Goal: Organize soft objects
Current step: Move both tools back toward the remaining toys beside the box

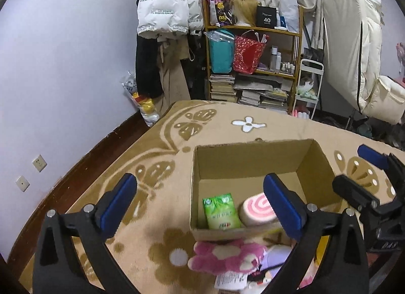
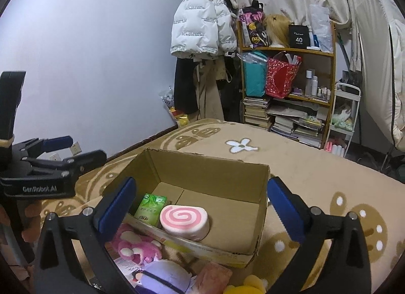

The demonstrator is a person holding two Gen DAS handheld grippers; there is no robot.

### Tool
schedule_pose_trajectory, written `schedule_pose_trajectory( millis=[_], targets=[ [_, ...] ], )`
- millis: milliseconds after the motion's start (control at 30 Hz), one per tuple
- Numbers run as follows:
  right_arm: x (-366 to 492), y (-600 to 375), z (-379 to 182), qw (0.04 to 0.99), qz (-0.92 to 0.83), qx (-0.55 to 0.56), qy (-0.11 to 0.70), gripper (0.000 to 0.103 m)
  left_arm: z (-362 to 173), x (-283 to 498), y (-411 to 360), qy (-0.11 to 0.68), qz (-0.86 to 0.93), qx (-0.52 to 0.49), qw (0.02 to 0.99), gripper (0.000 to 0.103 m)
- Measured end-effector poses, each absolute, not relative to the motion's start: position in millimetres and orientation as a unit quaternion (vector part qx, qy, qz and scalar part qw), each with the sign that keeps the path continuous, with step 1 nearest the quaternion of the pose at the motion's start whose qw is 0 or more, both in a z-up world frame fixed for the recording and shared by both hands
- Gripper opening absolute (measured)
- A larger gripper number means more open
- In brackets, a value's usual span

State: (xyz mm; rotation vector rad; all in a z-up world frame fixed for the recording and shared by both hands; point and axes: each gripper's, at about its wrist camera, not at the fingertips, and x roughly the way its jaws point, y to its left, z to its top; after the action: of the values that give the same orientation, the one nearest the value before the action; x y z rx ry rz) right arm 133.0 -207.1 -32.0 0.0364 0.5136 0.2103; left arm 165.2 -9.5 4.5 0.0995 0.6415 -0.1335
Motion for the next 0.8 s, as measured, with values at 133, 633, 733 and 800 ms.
schedule_pose_trajectory(
  millis=[133, 633, 733, 800],
  targets=[
    [122, -207, -25, 0.962, 0.1, 0.021, 0.252, 0.103, 6, 152, -3, 0.322, -0.069, 0.043, 0.943, 0.1],
    [75, -221, -22, 0.961, 0.07, 0.055, 0.262, 0.103, -7, 125, 9, 0.367, -0.075, 0.028, 0.927, 0.1],
    [71, -222, -26, 0.958, 0.07, 0.06, 0.272, 0.103, -13, 123, 10, 0.378, -0.071, 0.027, 0.923, 0.1],
    [69, -222, -30, 0.955, 0.07, 0.06, 0.281, 0.103, -16, 121, 10, 0.381, -0.07, 0.029, 0.921, 0.1]
  ],
)
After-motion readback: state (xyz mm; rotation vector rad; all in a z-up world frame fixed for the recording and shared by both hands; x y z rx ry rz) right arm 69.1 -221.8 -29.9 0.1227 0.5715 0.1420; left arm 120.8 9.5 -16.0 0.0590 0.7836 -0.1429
